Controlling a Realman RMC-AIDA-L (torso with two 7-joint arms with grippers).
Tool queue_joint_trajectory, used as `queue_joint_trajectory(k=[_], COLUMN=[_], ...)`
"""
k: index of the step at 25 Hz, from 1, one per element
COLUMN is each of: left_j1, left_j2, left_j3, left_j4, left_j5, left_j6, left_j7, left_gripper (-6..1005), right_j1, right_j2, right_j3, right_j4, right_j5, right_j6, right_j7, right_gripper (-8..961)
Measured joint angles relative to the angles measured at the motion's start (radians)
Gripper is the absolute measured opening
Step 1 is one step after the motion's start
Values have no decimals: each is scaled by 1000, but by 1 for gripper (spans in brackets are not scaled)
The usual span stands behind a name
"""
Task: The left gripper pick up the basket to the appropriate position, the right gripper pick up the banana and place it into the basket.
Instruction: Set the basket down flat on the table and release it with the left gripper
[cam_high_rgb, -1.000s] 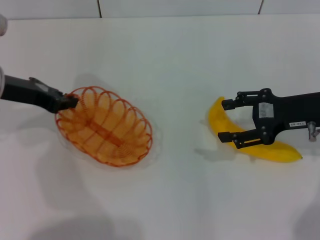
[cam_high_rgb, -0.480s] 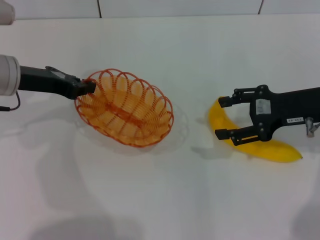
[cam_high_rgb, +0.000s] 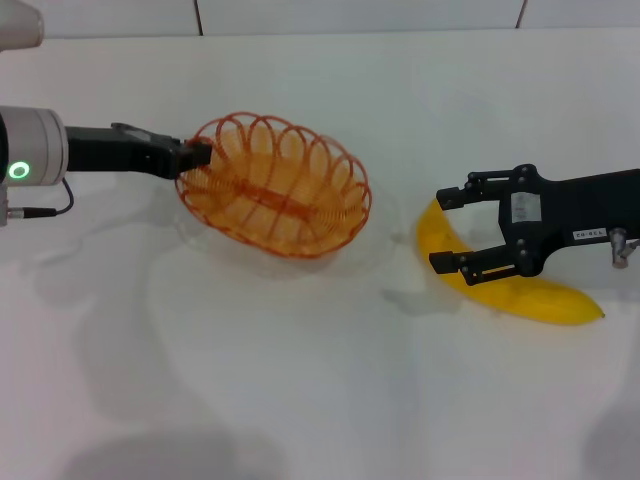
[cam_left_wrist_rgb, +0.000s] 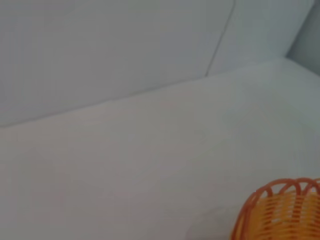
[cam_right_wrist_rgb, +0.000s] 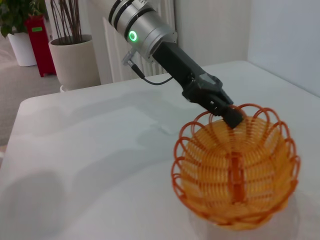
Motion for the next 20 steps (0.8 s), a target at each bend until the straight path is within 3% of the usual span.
queue_joint_trajectory(k=[8,20], left_j1=[10,14], left_j2=[2,5], left_j3=[-5,-7], left_j4=[-69,-145], left_j5=[-77,-75], left_j6=[-52,-127], left_j7=[-1,-24], left_gripper=[69,71], right_j1=[0,0], right_j2=[0,1], right_j3=[-2,-1], right_j4=[0,0], right_j5=[0,0], right_j6=[0,0], right_j7=[0,0], right_gripper=[835,835])
